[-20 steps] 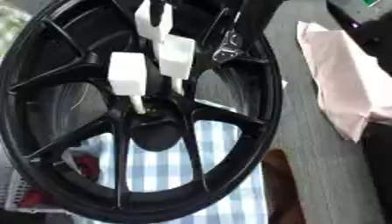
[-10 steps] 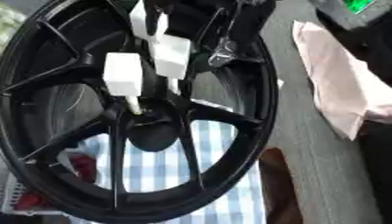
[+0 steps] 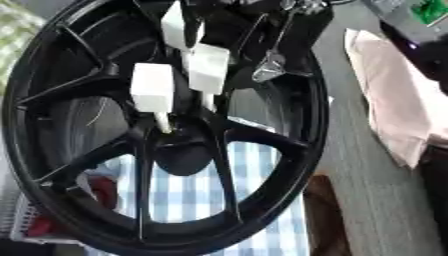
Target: Pull the pin out of the wheel hub.
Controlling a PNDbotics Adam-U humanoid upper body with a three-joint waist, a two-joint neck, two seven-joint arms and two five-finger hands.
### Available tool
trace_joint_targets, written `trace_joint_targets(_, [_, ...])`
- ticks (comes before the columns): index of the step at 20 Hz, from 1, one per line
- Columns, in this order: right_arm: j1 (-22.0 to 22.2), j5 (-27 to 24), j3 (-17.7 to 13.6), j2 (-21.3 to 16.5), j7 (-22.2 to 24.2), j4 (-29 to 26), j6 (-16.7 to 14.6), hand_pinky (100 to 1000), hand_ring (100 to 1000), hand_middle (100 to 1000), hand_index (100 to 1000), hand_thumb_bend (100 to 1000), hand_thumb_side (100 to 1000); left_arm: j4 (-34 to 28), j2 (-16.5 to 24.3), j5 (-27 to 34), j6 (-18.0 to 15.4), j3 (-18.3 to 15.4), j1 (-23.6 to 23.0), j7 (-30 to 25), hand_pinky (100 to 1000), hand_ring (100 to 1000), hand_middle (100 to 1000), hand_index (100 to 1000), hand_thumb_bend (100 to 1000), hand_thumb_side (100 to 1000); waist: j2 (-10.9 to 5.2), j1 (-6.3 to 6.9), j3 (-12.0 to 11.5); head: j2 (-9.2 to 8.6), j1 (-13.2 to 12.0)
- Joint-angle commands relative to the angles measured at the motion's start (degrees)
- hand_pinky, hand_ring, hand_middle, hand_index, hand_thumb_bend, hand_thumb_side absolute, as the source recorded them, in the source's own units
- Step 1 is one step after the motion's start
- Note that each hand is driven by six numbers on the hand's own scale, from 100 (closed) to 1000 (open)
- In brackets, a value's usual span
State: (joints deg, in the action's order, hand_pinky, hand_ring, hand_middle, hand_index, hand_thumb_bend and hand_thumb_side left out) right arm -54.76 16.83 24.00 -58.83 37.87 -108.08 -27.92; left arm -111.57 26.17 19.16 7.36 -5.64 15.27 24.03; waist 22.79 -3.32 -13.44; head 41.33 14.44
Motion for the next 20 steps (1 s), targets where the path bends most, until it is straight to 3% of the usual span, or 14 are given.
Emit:
trace_joint_targets(1, [-0.4,0.6,-0.4,-2.0,0.0,-0.3,-0.6,881,656,676,758,457,262,-0.9,1.0,0.3,0.1,-0.5,0.5,0.0,662,652,616,730,514,650,-0.16,0.41,-0.1,-1.21,0.0])
trace_joint_targets(20, [-0.7,1.6,1.2,-0.9,0.9,1.6,-1.9,880,657,676,759,457,260,-0.9,0.8,0.4,0.1,-0.5,0.5,-0.1,664,649,615,730,513,650,0.11,0.32,-0.2,-2.77,2.0])
